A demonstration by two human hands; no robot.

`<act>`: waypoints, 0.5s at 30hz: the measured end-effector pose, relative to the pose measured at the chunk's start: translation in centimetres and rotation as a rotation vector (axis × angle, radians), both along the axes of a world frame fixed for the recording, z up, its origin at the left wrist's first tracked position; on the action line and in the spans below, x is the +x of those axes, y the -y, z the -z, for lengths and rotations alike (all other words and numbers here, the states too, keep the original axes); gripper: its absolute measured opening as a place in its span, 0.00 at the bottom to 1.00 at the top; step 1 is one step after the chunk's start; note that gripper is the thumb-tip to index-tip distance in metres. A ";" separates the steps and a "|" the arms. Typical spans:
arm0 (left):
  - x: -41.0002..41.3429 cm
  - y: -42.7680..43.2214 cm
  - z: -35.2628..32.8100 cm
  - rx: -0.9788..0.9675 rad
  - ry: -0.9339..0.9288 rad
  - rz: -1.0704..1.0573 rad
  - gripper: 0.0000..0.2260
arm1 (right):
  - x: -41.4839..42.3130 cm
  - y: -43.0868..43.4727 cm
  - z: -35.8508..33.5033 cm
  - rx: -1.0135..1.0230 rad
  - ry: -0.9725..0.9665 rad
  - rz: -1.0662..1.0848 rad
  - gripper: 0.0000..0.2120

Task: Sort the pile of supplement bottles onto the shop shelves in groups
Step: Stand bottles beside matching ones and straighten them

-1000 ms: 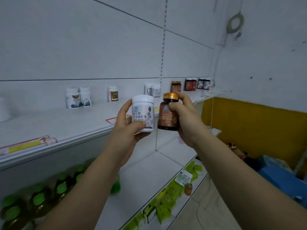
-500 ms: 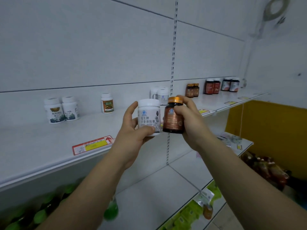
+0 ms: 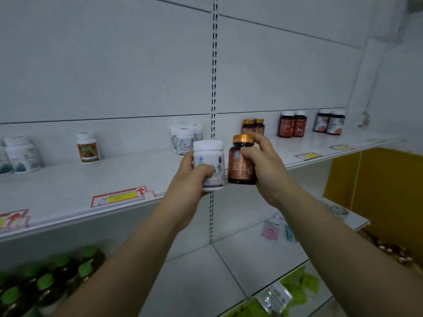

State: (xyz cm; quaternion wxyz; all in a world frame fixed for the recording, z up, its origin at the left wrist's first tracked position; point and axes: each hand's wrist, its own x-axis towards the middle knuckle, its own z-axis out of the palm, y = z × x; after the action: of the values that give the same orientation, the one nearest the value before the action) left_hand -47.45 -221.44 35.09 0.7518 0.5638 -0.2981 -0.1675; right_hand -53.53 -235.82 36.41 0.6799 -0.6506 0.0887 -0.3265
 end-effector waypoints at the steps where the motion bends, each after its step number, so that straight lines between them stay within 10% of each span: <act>1: 0.0 0.9 -0.2 0.017 0.011 -0.027 0.19 | 0.1 0.9 -0.1 -0.009 -0.003 -0.013 0.17; 15: 7.9 5.6 -2.6 0.477 0.388 -0.193 0.34 | 9.4 8.9 -1.8 -0.146 -0.090 -0.110 0.19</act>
State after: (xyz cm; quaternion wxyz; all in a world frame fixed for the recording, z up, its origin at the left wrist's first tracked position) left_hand -39.53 -227.02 37.69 0.5400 0.7712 -0.3334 -0.0499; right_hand -44.17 -244.76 38.18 0.6430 -0.7162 0.0594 -0.2646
